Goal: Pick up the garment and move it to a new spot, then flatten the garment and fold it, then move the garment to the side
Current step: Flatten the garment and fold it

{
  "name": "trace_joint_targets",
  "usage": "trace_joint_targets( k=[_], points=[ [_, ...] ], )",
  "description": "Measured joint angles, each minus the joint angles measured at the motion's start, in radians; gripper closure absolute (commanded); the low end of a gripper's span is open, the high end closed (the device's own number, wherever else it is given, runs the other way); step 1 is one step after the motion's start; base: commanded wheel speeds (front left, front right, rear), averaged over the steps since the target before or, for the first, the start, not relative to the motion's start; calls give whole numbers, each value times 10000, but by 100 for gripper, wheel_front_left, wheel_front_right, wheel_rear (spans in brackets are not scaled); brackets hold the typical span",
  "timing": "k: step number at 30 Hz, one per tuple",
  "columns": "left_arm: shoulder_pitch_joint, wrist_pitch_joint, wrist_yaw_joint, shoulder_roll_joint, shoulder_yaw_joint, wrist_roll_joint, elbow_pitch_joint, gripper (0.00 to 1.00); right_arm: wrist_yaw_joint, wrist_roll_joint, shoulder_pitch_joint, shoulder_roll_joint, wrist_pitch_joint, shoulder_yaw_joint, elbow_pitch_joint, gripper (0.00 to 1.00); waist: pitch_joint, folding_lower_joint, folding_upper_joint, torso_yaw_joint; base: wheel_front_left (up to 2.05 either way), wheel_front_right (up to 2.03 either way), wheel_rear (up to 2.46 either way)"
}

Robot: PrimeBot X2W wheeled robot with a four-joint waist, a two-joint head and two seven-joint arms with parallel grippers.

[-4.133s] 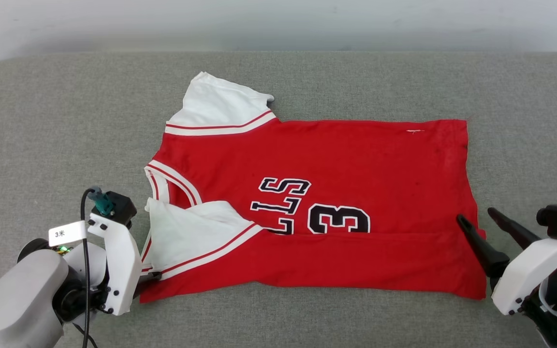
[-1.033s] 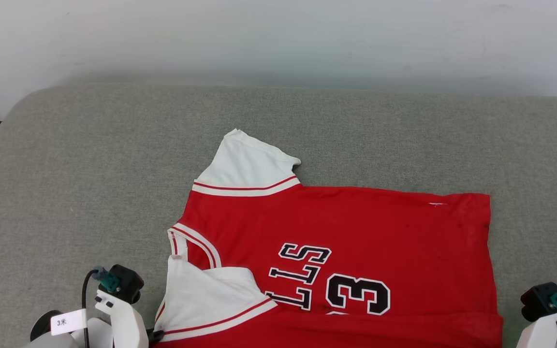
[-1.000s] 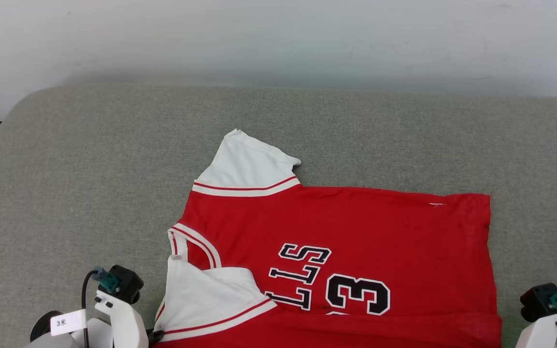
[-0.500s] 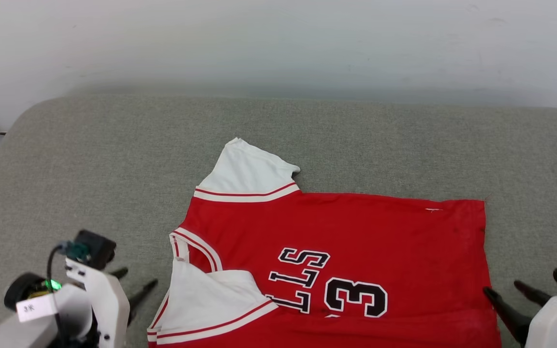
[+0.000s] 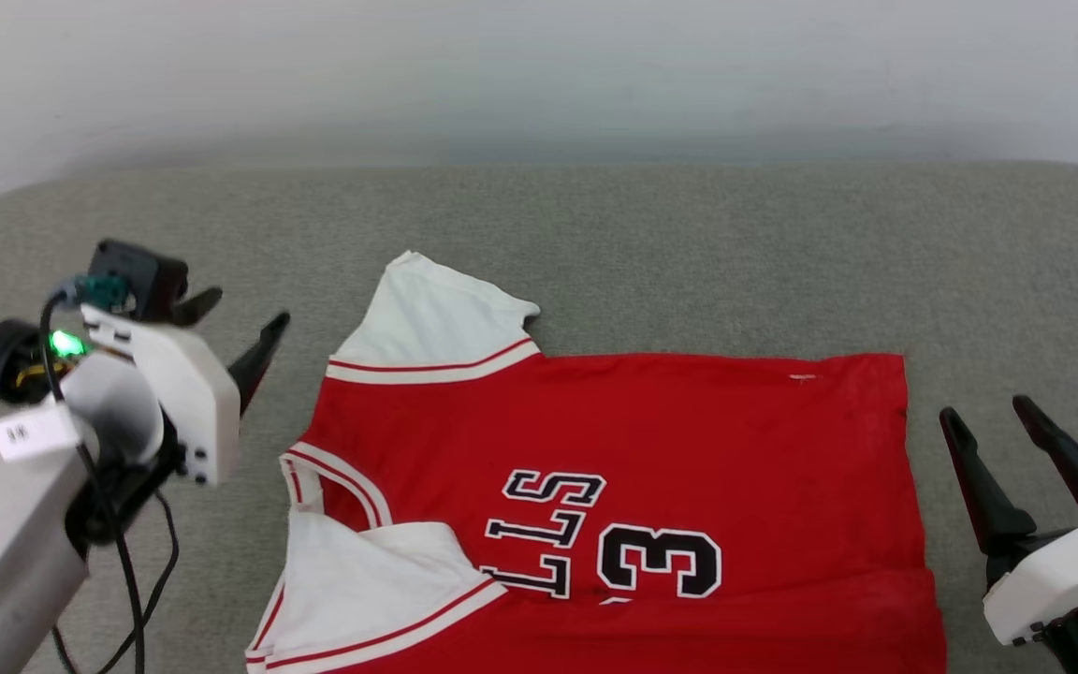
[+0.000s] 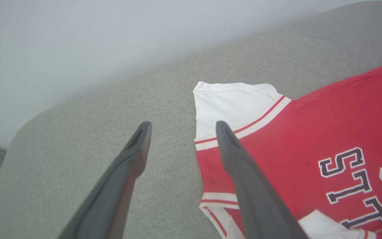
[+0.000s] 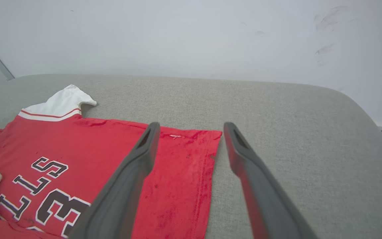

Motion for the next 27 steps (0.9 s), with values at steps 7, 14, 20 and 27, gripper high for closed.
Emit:
trace_joint_targets(
  k=[7, 14, 20, 27],
  points=[
    [-1892, 809, -491, -439, 29, 132, 1020, 0, 0, -619, -261, 529, -435, -36, -702, 0, 797, 0, 0, -542, 0, 0, 0],
    [-3592, 2945, -932, -719, -178, -288, 2150, 0, 0, -828, -610, 782, -522, 98, -1012, 0, 1859, 1, 0, -1079, 0, 0, 0],
    [-4821, 5122, -1149, -867, -500, -685, 2773, 0, 0, -869, -981, 905, -562, 188, -1055, 0, 2794, 1, 0, -1474, 0, 0, 0],
    [-5715, 6213, -1206, -1009, -842, -573, 3143, 0, 0, -849, -1366, 928, -610, 236, -1035, 0, 3738, 1, 0, -1765, 0, 0, 0]
  ],
)
